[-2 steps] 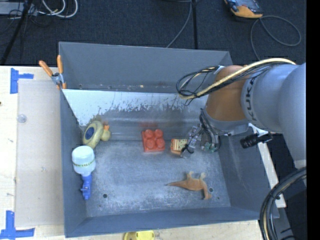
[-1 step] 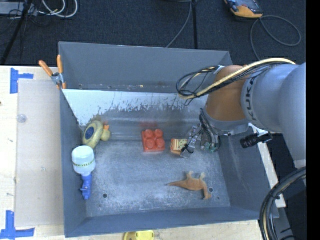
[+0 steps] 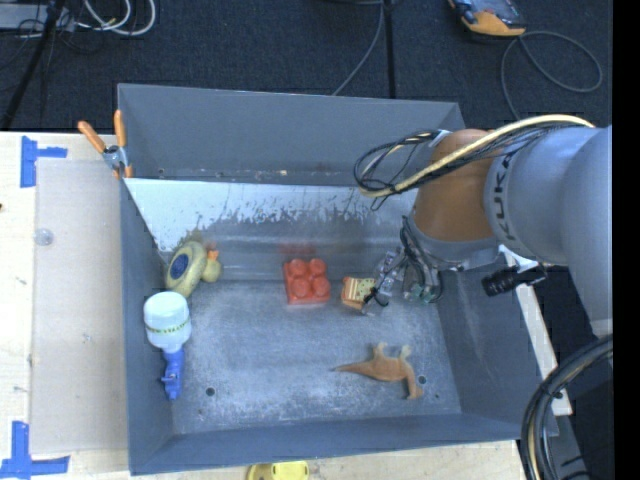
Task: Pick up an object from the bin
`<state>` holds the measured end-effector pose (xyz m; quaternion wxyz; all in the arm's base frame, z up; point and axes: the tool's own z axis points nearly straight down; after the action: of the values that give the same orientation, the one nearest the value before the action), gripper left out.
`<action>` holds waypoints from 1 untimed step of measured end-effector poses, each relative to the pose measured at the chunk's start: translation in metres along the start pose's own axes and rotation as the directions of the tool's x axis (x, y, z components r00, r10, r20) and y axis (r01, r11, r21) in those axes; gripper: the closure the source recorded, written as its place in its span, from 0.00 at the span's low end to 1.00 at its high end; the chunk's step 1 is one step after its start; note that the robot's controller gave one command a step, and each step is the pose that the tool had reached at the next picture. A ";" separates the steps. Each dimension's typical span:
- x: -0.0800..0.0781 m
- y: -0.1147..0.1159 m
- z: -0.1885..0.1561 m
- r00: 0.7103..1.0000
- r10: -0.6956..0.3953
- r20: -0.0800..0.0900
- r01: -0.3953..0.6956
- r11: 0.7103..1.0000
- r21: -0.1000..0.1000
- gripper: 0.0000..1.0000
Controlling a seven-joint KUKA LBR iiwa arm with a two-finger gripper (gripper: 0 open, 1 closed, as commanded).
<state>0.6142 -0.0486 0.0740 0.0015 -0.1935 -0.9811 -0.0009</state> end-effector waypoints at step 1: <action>0.000 0.000 -0.013 1.000 -0.001 -0.001 0.001 1.000 0.000 1.00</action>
Offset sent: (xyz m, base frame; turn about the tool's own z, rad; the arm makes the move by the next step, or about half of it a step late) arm 0.0000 -0.0001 0.0495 0.0000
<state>0.6140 -0.0487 0.0865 0.0020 -0.1932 -0.9812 -0.0009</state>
